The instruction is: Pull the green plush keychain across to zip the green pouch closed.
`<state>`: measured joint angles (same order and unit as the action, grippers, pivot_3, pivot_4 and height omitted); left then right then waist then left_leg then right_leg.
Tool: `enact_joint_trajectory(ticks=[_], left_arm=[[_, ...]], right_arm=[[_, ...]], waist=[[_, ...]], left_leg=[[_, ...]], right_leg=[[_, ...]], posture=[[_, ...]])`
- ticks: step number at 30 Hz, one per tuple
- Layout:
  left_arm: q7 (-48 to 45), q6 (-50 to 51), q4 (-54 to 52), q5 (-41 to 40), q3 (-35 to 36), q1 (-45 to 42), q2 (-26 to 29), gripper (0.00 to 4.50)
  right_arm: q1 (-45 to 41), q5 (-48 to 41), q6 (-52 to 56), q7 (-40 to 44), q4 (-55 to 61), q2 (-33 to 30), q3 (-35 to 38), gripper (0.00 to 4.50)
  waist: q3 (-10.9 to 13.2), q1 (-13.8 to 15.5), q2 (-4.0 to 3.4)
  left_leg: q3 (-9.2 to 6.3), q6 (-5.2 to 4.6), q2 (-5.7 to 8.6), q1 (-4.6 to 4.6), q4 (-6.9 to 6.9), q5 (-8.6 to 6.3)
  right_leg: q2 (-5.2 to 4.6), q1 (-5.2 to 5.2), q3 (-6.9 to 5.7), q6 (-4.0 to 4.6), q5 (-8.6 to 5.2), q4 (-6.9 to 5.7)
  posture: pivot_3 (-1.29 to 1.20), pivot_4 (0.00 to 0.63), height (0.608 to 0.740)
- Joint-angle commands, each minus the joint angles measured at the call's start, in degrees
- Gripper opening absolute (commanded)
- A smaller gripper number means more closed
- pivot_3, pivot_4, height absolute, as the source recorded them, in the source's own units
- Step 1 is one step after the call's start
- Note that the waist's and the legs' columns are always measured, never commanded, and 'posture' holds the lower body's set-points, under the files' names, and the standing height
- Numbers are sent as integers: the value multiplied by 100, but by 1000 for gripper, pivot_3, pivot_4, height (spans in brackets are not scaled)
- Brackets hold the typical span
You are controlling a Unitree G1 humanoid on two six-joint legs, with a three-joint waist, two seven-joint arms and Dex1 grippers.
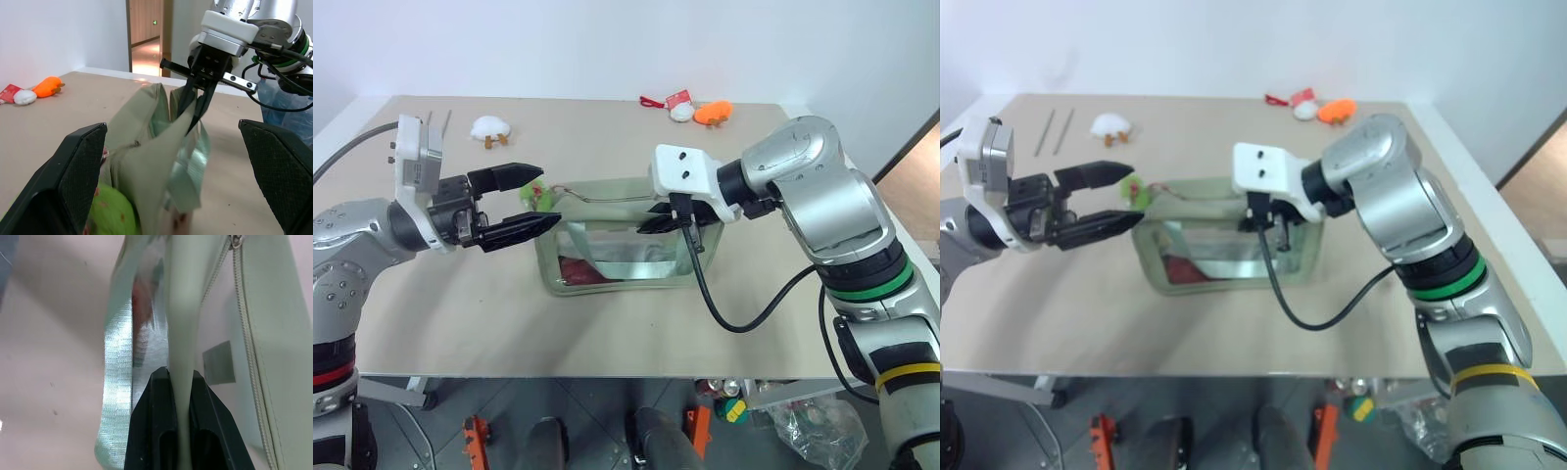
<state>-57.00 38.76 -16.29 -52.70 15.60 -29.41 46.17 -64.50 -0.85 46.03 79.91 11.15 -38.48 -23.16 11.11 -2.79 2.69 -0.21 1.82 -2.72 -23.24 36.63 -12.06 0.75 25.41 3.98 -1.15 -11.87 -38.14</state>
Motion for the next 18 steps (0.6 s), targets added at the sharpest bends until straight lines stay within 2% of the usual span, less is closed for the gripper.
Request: enact_joint_trajectory(ticks=[1, 10, 18], left_arm=[[-15, -62, -58, -28, 53, -107, 1, 4500], [66, 8, -148, -99, 80, -62, 1, 4500], [64, 34, -102, -90, 42, -143, -12, 4500]], right_arm=[[-170, -95, 173, -165, 312, 9, 4, 22], [-428, -202, 518, -583, 110, 171, -26, 22], [-759, -357, 698, -626, 148, 20, -7, 22]], waist=[[0, 1, 0], [0, -7, 0], [0, 0, 0]], left_leg=[[0, 0, 0, 0, 0, 0], [-1, 0, -1, 2, 1, 0], [-3, -1, -1, -3, -1, -1]], right_leg=[[0, 0, -1, 0, 0, 0], [2, 0, -1, 3, 2, -1], [0, 1, -4, 1, -4, 1]], posture=[[0, 150, 740], [0, 150, 740], [0, 150, 740]])
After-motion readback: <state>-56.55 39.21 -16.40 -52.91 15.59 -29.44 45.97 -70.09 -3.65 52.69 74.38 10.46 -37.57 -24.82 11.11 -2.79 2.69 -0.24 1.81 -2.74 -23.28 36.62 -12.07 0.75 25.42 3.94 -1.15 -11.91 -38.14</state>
